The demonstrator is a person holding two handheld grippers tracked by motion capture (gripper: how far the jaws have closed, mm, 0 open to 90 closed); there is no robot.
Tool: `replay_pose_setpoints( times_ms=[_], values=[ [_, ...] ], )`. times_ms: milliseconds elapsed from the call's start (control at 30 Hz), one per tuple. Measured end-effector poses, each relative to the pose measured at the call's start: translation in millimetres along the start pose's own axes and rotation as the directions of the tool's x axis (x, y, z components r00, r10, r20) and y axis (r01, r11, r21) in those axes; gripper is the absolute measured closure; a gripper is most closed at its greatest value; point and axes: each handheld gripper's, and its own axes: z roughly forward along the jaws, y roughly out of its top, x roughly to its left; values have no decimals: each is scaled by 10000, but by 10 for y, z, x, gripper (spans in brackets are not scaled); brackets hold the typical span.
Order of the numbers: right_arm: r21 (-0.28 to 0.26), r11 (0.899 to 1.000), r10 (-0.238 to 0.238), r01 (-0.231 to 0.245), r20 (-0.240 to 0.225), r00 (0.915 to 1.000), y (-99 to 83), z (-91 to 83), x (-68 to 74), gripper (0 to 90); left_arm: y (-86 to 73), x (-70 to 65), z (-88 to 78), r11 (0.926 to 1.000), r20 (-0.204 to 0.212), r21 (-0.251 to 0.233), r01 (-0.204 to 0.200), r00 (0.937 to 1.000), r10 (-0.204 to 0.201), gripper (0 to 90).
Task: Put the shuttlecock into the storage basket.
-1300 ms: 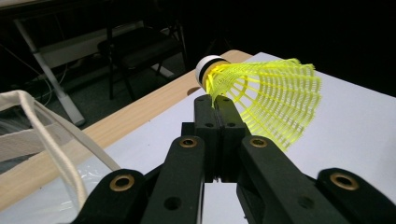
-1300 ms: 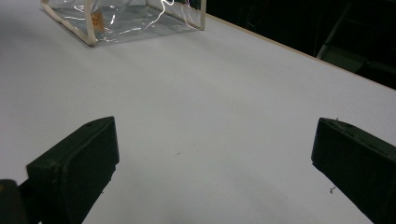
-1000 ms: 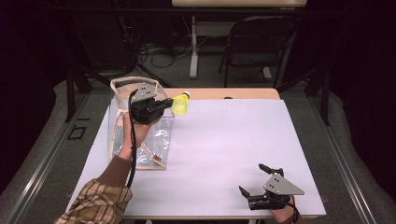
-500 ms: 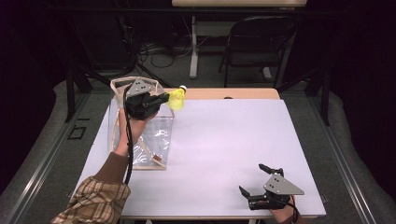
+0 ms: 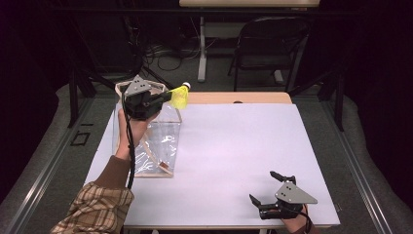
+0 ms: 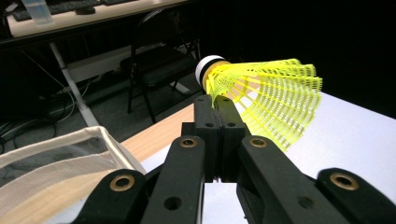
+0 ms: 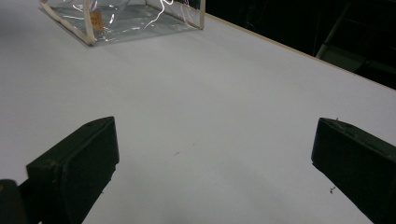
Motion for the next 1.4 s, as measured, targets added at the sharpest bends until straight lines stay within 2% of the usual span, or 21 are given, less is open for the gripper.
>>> replay_pose_setpoints(
  times_ms=[500,1400],
  values=[
    [1,10000,-13,13,-2,10000,-1,1,0,1,80,104,-119,9997,-343,-228,83,9994,-91,900],
    [16,10000,35,-35,11,10000,-5,4,0,1,82,280,-303,9990,-924,-374,224,9954,-258,900]
  ],
)
